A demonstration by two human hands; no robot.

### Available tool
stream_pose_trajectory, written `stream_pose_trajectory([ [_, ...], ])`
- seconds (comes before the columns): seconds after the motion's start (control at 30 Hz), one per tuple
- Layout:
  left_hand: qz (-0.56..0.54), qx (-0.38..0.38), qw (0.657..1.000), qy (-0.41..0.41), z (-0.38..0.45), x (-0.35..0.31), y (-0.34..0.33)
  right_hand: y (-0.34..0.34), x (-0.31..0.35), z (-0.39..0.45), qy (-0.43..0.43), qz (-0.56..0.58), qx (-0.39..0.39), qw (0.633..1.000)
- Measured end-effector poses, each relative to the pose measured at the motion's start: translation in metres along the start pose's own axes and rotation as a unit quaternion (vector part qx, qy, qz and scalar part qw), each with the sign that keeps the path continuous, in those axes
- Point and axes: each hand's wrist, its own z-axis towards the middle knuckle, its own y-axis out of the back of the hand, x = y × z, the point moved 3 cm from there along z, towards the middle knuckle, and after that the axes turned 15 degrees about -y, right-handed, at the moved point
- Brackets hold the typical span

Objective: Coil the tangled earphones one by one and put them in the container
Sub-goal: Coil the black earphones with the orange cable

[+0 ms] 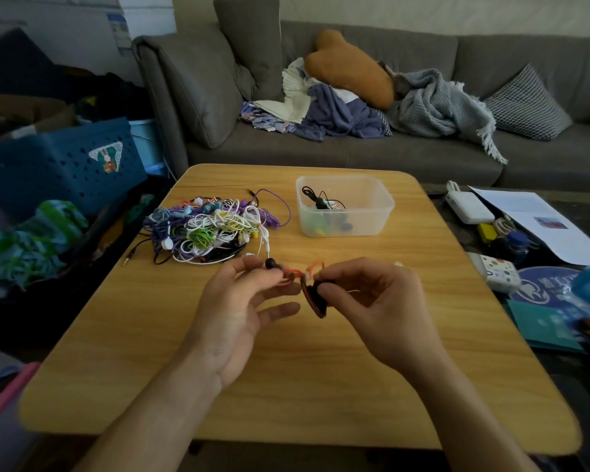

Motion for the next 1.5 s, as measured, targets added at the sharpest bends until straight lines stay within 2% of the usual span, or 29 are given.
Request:
stream_pose_trajectory([
  [0.1, 0.006, 0.033, 0.999, 0.031, -0.002, -0.002, -0.002, 0.004, 0.0, 0.001, 0.007, 0.024, 0.001, 1.0],
  [0.27, 0.131, 0.111, 0.985, 0.036, -0.006, -0.003, -0.008, 0.003, 0.002, 0.0, 0.04, 0.066, 0.027, 0.997],
  [0.4, 0.144, 0.129, 0.98, 0.042, -0.01, -0.004, -0.011, 0.0, 0.001, -0.001, 0.07, 0.053, 0.021, 0.996],
  [0.5, 0.12, 0.132, 0.982, 0.069, -0.011, -0.004, -0.011, 0.0, 0.0, 0.0, 0.061, 0.051, 0.012, 0.997],
  [0.67, 0.036, 0.096, 0.98, 0.169, -0.014, 0.004, -0.011, 0.0, 0.0, 0.0, 0.043, 0.042, -0.004, 0.998],
  [0.93, -0.039, 0.077, 0.982, 0.167, -0.013, 0.003, -0.013, -0.002, 0.003, 0.0, 0.06, 0.076, -0.004, 0.995],
  [1.1, -0.006, 0.07, 0.992, 0.102, -0.009, 0.004, -0.011, 0.0, 0.005, 0.0, 0.032, 0.089, -0.018, 0.995],
  [1.23, 0.078, 0.099, 0.992, 0.013, -0.008, 0.004, -0.009, -0.001, 0.008, -0.002, -0.021, 0.137, 0.006, 0.99],
  [1.3, 0.136, 0.125, 0.982, -0.039, -0.01, 0.005, -0.008, -0.002, 0.007, -0.003, -0.057, 0.186, 0.02, 0.981],
  [1.4, 0.244, 0.142, 0.951, -0.122, -0.011, 0.004, -0.007, -0.001, 0.003, -0.002, -0.086, 0.196, 0.023, 0.976],
  [1.5, 0.257, 0.135, 0.943, -0.166, -0.01, 0.004, -0.008, -0.001, -0.001, -0.001, -0.128, 0.244, 0.052, 0.96],
])
